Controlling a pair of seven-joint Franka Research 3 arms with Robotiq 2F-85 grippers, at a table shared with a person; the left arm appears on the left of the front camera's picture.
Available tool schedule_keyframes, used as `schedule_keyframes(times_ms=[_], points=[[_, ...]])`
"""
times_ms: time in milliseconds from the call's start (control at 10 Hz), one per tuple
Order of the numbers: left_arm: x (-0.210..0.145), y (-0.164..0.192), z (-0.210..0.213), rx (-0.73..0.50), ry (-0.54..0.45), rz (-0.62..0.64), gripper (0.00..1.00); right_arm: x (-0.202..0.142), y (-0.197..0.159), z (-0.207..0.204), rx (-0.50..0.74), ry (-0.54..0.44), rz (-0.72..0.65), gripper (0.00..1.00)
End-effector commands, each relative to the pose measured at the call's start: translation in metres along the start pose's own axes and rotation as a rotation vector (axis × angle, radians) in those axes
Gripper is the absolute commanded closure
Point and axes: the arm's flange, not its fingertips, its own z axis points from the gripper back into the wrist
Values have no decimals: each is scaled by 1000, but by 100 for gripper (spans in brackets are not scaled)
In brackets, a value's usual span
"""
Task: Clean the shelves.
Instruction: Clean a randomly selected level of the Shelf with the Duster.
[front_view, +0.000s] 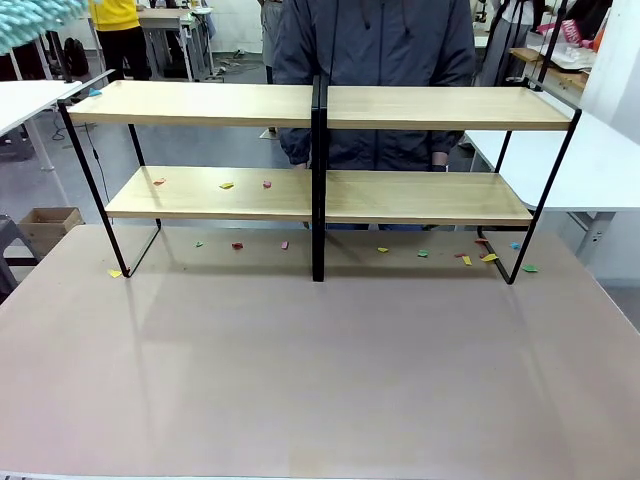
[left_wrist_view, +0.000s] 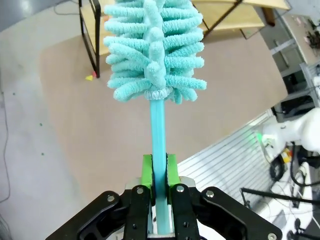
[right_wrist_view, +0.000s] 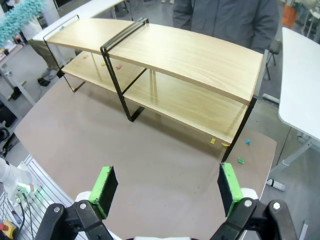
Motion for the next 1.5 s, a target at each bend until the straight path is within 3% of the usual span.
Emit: schedule_keyframes(times_ms=[0,300,700,1000,1400], points=[[48,-17,-24,121,51,55,88,-1,0,0,4,0,-1,0],[84,-46,-84,255,143,96,88,-1,0,0,4,0,-1,0],[75,-82,-136,531,45,86,88,-1,0,0,4,0,-1,0],[71,-81,-154,591,150,96,88,-1,0,0,4,0,-1,0],[92,-87,-163,621,199,78,88,-1,0,0,4,0,-1,0]])
